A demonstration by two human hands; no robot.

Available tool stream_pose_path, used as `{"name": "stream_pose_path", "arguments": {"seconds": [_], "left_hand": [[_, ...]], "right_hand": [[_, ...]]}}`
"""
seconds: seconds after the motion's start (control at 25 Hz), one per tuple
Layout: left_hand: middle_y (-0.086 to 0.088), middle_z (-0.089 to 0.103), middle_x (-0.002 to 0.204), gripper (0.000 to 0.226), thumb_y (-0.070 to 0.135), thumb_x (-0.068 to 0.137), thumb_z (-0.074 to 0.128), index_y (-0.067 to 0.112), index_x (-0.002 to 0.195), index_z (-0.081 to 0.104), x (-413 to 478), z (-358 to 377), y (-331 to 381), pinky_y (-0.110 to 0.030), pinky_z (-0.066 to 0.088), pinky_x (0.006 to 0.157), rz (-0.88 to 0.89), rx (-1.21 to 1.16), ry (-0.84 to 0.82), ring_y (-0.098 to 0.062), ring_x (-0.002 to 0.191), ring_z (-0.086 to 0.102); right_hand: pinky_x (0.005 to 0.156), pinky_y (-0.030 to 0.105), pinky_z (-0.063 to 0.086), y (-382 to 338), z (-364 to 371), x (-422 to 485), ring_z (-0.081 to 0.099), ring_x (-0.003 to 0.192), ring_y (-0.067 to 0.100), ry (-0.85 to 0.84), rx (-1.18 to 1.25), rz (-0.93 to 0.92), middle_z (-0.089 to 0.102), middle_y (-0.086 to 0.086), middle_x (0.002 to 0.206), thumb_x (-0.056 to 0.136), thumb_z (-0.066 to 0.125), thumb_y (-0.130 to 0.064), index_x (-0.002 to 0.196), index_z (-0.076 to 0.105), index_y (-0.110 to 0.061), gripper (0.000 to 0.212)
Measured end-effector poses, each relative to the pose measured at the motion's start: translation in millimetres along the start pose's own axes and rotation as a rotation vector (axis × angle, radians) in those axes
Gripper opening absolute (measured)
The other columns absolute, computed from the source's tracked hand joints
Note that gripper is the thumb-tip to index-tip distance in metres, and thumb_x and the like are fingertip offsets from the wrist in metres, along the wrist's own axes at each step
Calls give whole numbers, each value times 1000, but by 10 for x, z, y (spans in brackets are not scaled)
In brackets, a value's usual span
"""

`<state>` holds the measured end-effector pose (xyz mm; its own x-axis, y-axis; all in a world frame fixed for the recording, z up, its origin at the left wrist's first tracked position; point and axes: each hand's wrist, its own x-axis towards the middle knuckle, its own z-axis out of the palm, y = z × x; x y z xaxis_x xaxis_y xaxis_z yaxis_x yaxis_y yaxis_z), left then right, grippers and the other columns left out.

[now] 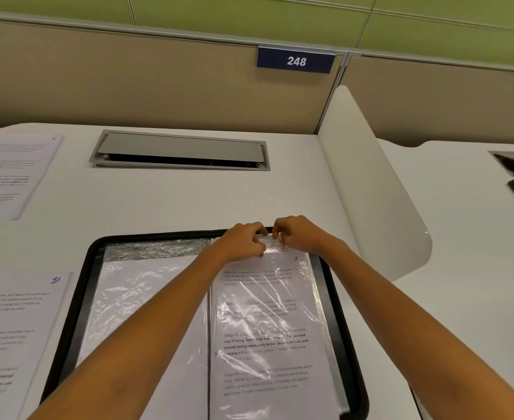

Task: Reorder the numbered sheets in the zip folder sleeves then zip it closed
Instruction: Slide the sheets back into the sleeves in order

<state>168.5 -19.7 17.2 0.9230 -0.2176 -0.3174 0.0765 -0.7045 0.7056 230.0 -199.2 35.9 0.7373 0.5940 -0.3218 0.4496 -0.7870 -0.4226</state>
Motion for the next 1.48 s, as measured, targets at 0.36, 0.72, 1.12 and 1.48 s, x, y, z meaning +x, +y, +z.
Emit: {"name": "stream_pose_path", "arguments": {"seconds": [0.36,0.72,1.12,1.48], "left_hand": [[5,74,77,15,25,86,67,19,100,69,21,53,117,-38,54,87,-6,-168,80,-10,83,69],[0,74,88,8,13,87,65,13,94,69,50,-44,366,-40,55,91,27,-326,138,-10,86,69],[7,58,107,19,39,87,67,28,99,57,-188,-369,283,-37,50,89,48,-210,458,-10,93,58],[-8,62,116,46,55,99,34,14,104,56,-816,-1015,-421,-41,52,91,-203,-369,500,-23,95,61]], "right_hand": [[83,25,45,243,21,-227,59,97,19,339,299,159,63,5,107,86,70,-20,110,65,-16,25],[70,30,59,192,110,-705,71,77,20,53,785,453,74,12,90,84,75,-24,96,68,-6,23],[63,26,56,-468,-193,-817,70,70,18,-44,683,341,73,10,83,90,67,-20,83,68,-4,17],[62,28,57,-1881,-4,-431,71,67,20,-89,675,250,72,9,72,90,61,-18,87,70,-2,18]]}}
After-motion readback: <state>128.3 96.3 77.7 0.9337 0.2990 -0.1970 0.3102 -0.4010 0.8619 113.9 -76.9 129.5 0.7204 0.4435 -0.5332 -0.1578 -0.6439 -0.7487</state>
